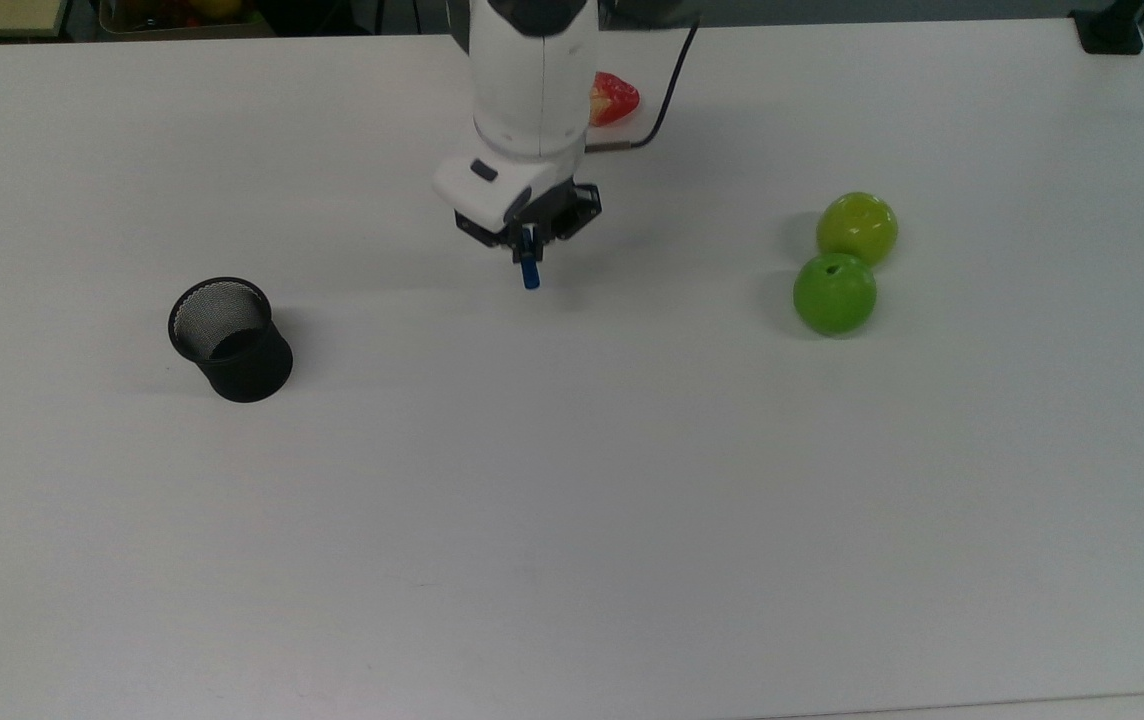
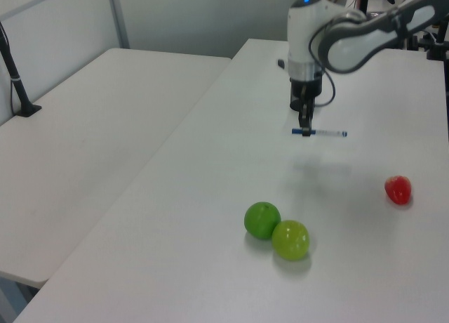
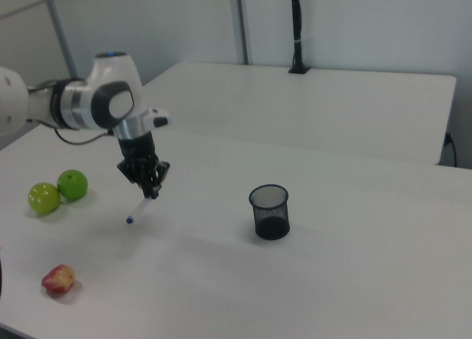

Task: Place marker
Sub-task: 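Carry the marker over the black mesh pen cup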

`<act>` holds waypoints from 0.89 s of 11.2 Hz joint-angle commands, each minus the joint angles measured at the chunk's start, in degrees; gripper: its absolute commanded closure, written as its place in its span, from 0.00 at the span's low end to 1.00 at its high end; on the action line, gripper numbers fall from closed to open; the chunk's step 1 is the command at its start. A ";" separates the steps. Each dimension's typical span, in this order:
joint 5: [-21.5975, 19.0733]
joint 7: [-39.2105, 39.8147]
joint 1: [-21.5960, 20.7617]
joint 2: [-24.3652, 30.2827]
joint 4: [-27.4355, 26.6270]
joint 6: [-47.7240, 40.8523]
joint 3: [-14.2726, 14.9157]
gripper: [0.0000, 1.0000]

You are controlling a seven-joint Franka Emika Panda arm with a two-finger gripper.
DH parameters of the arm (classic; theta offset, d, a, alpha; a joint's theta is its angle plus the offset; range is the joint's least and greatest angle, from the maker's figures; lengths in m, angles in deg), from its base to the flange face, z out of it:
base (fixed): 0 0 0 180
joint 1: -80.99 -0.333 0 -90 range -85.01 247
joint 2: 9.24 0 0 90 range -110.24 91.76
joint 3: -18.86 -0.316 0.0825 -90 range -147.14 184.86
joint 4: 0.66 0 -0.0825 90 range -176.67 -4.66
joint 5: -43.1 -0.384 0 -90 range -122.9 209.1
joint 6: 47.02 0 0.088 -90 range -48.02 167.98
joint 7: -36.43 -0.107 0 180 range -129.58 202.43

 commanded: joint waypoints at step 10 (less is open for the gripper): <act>-0.34 0.99 5.10 6.86 14.92 -20.14 9.34 0.91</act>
